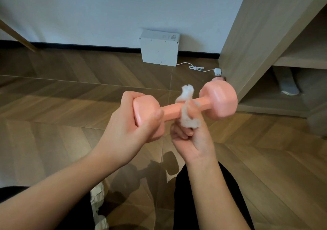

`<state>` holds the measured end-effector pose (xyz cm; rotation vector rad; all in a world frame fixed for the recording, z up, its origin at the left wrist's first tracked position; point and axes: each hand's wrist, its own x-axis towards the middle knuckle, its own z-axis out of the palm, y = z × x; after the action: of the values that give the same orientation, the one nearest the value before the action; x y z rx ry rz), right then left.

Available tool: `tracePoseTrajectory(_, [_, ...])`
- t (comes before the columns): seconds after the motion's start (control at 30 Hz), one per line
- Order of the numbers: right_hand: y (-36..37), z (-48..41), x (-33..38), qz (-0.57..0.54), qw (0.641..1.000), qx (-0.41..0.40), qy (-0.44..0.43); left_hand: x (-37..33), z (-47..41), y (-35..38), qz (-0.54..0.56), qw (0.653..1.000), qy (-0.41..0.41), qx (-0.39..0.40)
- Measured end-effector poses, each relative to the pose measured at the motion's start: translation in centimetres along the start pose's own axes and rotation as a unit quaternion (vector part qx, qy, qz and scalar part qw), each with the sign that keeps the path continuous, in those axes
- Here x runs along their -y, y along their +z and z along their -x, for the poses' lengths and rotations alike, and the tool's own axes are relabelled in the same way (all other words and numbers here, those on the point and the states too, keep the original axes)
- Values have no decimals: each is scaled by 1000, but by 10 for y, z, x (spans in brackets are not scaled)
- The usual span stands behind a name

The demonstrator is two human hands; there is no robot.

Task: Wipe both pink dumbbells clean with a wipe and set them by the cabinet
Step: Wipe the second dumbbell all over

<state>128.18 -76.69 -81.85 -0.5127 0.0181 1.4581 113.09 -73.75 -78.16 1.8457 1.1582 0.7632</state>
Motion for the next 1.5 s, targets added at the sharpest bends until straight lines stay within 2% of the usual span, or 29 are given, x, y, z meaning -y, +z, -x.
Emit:
tracePoseTrajectory(0.1, [-7, 4, 14, -52, 997, 44, -36, 3, -3, -4, 56, 996, -23, 60])
tracePoseTrajectory(0.17, [-10, 5, 17, -63, 993, 82, -51, 1, -4, -3, 142, 983, -62, 103])
tracePoseTrajectory(0.2, [-11, 6, 16, -65, 992, 95, -55, 0, -4, -3, 189, 969, -115, 111])
tracePoseTrajectory(0.27, [-12, 6, 15, -47, 992, 103, -57, -3, -5, -5, 277, 917, -254, 132])
tracePoseTrajectory(0.33, [-12, 5, 13, 16, 994, 95, -50, -4, -7, -9, 357, 846, -357, 172])
tracePoseTrajectory(0.4, [-9, 4, 8, 144, 984, 96, -39, -3, -8, -13, 417, 782, -415, 205])
tracePoseTrajectory(0.47, [-5, 5, 2, 295, 951, 87, -8, -1, -8, -13, 449, 754, -430, 211])
tracePoseTrajectory(0.53, [-5, 5, -3, 400, 914, 71, 17, 1, -7, -12, 461, 746, -435, 204])
tracePoseTrajectory(0.6, [-5, 4, -1, 424, 903, 64, 12, 2, -6, -11, 466, 745, -431, 204])
tracePoseTrajectory(0.63, [-4, 3, 2, 385, 920, 71, 3, 2, -5, -11, 469, 746, -424, 209])
tracePoseTrajectory(0.7, [-6, 1, 13, 222, 970, 96, -25, 2, -5, -11, 470, 753, -404, 223])
tracePoseTrajectory(0.77, [-10, 0, 20, 93, 989, 104, -54, 2, -4, -10, 467, 760, -387, 233])
tracePoseTrajectory(0.8, [-11, 0, 20, 64, 991, 101, -58, 2, -3, -10, 464, 765, -380, 235])
tracePoseTrajectory(0.83, [-10, 1, 19, 68, 992, 93, -56, 2, -3, -10, 459, 773, -372, 232])
tracePoseTrajectory(0.9, [-7, 2, 11, 165, 984, 58, -42, 3, -1, -9, 436, 805, -343, 210])
tracePoseTrajectory(1.0, [-3, 4, -1, 353, 935, 18, -2, 6, -2, -7, 393, 856, -284, 178])
tracePoseTrajectory(1.1, [-4, 9, -10, 438, 898, -11, 39, 7, -1, -4, 382, 874, -254, 159])
tracePoseTrajectory(1.2, [-4, 9, -11, 406, 912, -32, 43, 8, 1, 0, 372, 883, -246, 143])
tracePoseTrajectory(1.23, [-4, 7, -6, 358, 932, -44, 34, 8, 1, 1, 370, 886, -248, 132])
tracePoseTrajectory(1.3, [-5, 3, 10, 191, 979, -73, 7, 8, 0, 2, 365, 887, -258, 113])
tracePoseTrajectory(1.37, [-9, 0, 21, 31, 997, -67, -7, 9, 1, 4, 358, 891, -258, 108])
tracePoseTrajectory(1.4, [-9, 1, 20, 2, 998, -55, -3, 9, 1, 6, 353, 894, -254, 106])
tracePoseTrajectory(1.43, [-9, 3, 16, 20, 998, -51, 5, 9, 1, 7, 346, 899, -249, 102])
tracePoseTrajectory(1.5, [-6, 6, -2, 169, 983, -46, 44, 10, 0, 7, 325, 909, -242, 97])
